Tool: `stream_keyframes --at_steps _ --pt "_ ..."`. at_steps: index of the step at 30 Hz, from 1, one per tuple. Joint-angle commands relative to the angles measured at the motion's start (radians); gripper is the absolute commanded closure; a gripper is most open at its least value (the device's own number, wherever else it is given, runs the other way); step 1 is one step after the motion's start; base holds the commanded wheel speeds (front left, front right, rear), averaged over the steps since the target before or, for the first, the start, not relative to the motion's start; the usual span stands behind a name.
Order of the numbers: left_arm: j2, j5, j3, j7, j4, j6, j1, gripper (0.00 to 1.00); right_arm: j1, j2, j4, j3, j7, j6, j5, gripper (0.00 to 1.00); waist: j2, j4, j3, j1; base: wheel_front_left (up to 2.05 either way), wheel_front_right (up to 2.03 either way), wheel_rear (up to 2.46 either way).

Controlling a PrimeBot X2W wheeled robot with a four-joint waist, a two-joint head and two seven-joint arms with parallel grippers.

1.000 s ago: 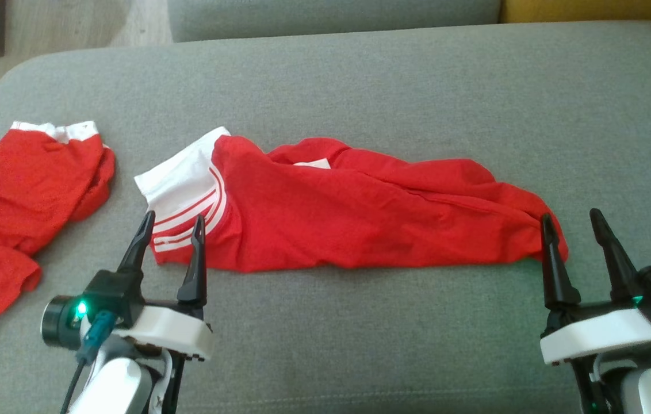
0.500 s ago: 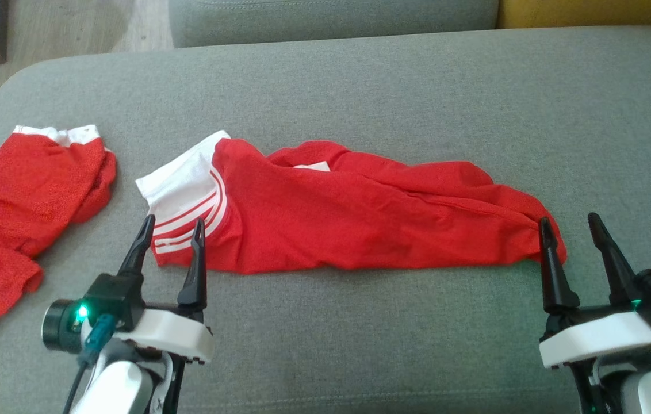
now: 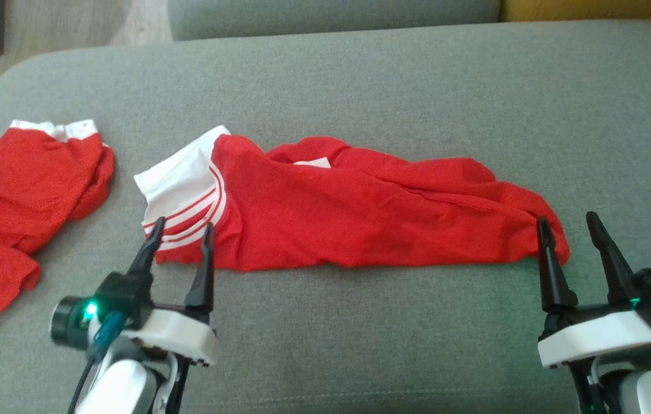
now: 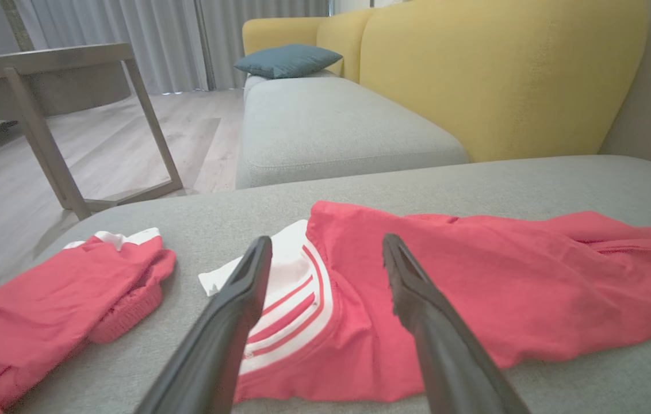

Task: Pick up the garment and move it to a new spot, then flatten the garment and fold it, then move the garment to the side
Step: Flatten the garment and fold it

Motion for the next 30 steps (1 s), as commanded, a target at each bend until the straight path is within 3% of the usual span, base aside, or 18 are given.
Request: stream_keyframes --at_steps 1,6,17,27,28,29,30 --pt "0.006 -0.003 0.035 0.011 -0.023 -0.009 -0.070 0.00 -0.030 -0.005 -0.042 0.024 0.003 0.008 0.000 0.00 -0.0001 0.001 0.011 0.0000 0.00 0.00 0.00" --pt "-0.008 -0.036 0.016 0.120 0.018 -0.058 -0.184 0.00 -0.053 -0.005 -0.049 0.033 0.004 0.008 -0.001 0.00 -0.0001 -0.003 0.058 0.0000 0.00 0.00 0.00" --pt "-0.004 -0.154 0.038 0.375 0.254 -0.174 -0.466 0.00 -0.117 -0.005 -0.042 0.054 -0.008 0.008 0.003 0.00 -0.0001 -0.053 0.178 0.0000 0.00 0.00 0.00" --pt "0.001 -0.203 0.034 0.495 0.380 -0.216 -0.549 0.00 -0.144 -0.005 -0.023 0.060 -0.029 0.008 0.010 0.00 -0.0001 -0.072 0.220 0.0000 0.00 0.00 0.00" --pt "0.002 -0.205 0.033 0.503 0.390 -0.216 -0.553 0.34 -0.147 -0.005 -0.021 0.061 -0.031 0.008 0.011 0.00 -0.0001 -0.073 0.222 0.0000 0.00 0.00 0.00" --pt "0.003 -0.205 0.032 0.507 0.397 -0.216 -0.557 0.86 -0.150 -0.005 -0.019 0.063 -0.033 0.008 0.012 0.00 -0.0001 -0.074 0.224 0.0000 0.00 0.00 0.00" --pt "0.004 -0.205 0.033 0.507 0.403 -0.216 -0.562 1.00 -0.153 -0.005 -0.017 0.064 -0.035 0.008 0.013 0.00 -0.0001 -0.075 0.227 0.0000 0.00 0.00 0.00"
